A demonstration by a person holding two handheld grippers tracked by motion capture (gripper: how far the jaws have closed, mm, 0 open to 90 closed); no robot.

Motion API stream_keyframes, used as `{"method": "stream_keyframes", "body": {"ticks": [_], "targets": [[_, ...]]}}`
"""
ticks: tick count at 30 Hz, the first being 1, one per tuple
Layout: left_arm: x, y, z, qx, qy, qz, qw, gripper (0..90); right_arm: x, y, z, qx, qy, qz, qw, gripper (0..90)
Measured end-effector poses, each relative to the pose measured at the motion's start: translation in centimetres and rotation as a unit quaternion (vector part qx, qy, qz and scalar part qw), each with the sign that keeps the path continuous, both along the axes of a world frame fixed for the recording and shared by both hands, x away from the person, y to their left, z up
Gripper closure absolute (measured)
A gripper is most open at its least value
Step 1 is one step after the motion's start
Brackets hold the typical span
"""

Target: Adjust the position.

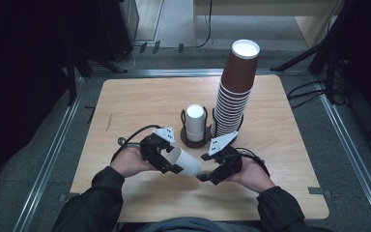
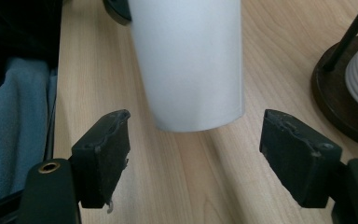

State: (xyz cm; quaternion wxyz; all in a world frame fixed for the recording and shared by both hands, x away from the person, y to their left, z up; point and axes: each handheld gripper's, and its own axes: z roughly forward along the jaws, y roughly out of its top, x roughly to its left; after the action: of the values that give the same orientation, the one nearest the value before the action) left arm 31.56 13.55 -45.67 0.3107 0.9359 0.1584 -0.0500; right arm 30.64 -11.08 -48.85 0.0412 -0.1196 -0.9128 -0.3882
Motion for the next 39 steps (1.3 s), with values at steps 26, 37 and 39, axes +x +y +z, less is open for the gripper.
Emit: {"method": "stream_keyframes", "body": {"ticks": [26,37,39], "targets": [[-1.2,-2.6,0.1,0.022,-0.008,-0.030,0.9993,28.4,-0.7,2.2,-1.0,-0.030,-0.005,0.024,0.9992,25.2],[-1.5,-3.1,0.0,0.026,-0.007,-0.042,0.9988,27.6,-1.2,2.9,-1.0,-0.038,-0.017,0.046,0.9981,34.6],[-1.5,-3.1,0.0,0.024,-0.008,-0.041,0.9988,27.4,-1.2,2.9,-1.0,-0.038,-0.018,0.048,0.9980,34.7]]}}
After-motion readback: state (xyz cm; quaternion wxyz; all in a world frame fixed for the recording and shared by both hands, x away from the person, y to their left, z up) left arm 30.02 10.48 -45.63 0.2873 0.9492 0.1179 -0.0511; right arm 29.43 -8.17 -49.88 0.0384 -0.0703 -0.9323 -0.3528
